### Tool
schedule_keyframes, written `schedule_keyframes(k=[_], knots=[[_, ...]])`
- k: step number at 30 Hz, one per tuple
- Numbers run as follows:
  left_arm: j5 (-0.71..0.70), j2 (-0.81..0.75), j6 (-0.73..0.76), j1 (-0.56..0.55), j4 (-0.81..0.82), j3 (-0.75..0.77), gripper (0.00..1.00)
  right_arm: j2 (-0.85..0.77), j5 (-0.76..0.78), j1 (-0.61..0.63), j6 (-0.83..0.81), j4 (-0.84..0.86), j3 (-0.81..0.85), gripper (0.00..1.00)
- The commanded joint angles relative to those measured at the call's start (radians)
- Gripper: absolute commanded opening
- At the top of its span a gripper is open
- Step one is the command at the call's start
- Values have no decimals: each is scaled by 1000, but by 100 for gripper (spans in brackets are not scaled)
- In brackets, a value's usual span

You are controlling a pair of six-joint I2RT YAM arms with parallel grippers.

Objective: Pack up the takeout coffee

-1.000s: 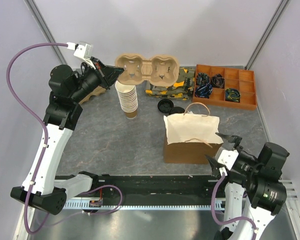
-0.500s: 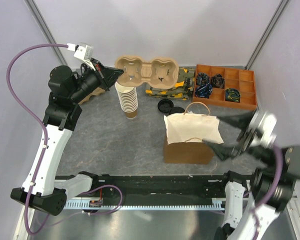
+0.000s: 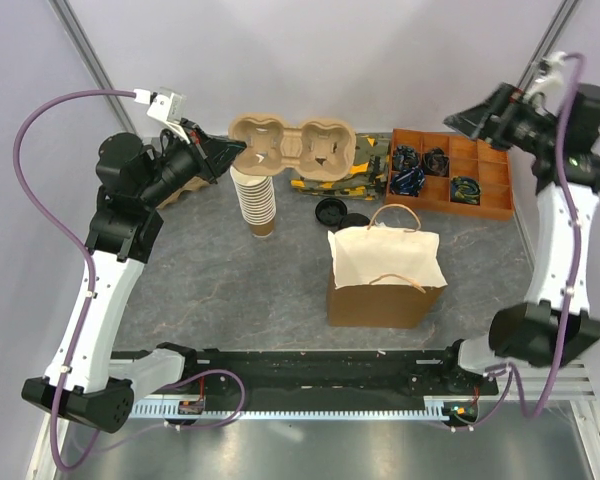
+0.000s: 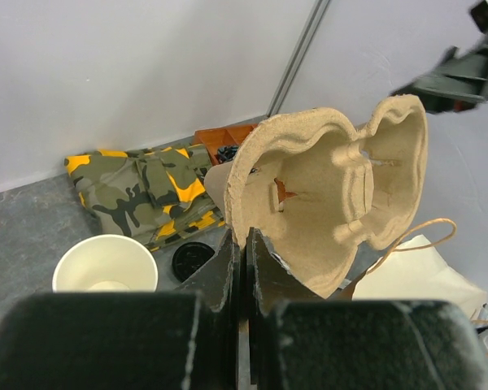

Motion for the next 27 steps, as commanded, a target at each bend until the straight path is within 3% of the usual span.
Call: schedule_keyframes(k=[1,6,13,17,27], knots=[[22,-24,7,7,20,-8,2,126,299,232,-355,-374,223,98],[15,-45,18,18,2,-27,2,27,377,239,-557,-601,202,98],[34,-44,2,24,-2,-41,2,-154,249,67,-745,-981,171,98],[51,-59,-18,25,-3,-68,2,-292,277,87,-730,-966,78,98],[74,-185,-84,27,-75,-166,2,-289,358,247,-619,-870,-36,98]])
